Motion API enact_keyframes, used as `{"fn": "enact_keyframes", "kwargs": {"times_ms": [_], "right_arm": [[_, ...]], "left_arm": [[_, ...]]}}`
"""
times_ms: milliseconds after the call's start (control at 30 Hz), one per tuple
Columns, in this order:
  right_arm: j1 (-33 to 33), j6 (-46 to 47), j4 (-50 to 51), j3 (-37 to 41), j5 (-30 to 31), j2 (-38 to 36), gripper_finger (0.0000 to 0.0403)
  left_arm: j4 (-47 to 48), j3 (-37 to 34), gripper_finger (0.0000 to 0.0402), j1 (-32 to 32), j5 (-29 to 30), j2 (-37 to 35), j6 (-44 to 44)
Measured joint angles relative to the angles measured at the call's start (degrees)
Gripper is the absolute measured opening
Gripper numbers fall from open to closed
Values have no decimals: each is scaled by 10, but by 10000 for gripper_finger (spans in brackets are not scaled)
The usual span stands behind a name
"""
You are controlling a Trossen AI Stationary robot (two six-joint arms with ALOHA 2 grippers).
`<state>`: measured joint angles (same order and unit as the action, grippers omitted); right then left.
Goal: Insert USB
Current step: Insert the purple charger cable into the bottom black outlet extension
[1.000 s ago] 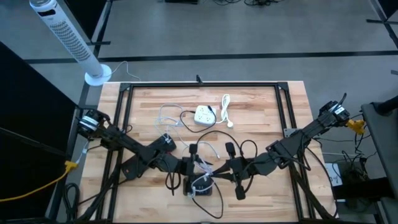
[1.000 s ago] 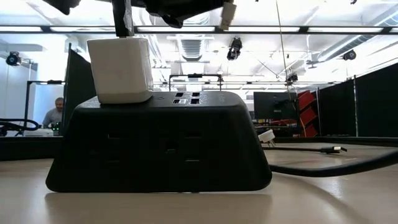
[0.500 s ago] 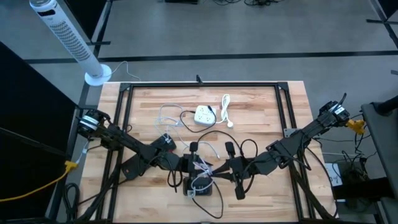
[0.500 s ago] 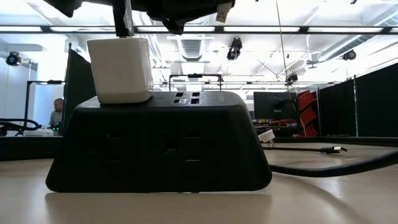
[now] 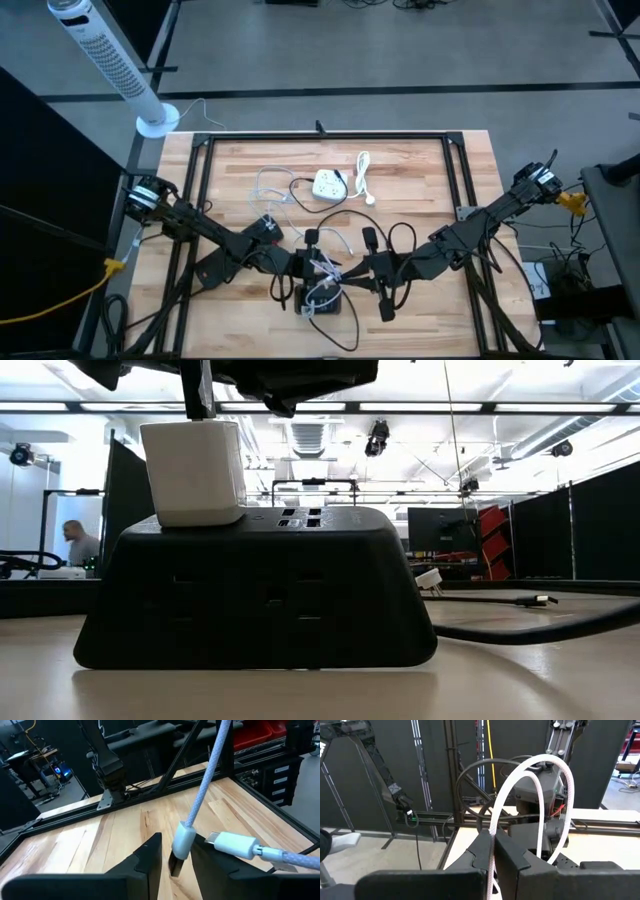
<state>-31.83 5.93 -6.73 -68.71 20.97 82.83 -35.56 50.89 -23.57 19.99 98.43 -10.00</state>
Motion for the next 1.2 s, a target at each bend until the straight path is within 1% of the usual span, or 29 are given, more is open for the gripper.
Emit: {"fn": "enact_keyframes", "kwargs": {"times_ms": [100,167,200,267,300,333,433,533,833,900,967,1067,1200], "right_arm": [[0,0,2,0,0,0,2],[0,0,2,0,0,0,2],[0,0,3,0,0,0,2],[0,0,6,1,0,0,2],[0,0,7,1,0,0,2],[0,0,7,1,0,0,2],[0,0,9,2,0,0,2],[1,6,18,2,0,0,2],[2,4,22,2,5,0,8],[2,-6,25,2,22,0,22],[2,-14,42,-1,43,0,45],[1,-30,58,-7,65,-1,91],[-2,-55,96,-10,70,-13,151]], "left_arm": [[-12,0,90,0,1,0,0],[-13,0,80,0,10,0,2],[-11,0,69,0,16,0,5],[-11,0,34,0,18,0,5],[-12,0,22,0,18,0,5],[-14,0,18,0,18,0,4],[-21,0,18,0,13,0,4],[-21,0,18,0,-14,0,4],[-25,0,18,0,-16,0,8],[-25,0,18,0,-21,0,10],[-26,0,18,0,-26,0,15],[-26,0,18,0,-26,-1,25],[-24,0,18,0,-26,-1,30]]}}
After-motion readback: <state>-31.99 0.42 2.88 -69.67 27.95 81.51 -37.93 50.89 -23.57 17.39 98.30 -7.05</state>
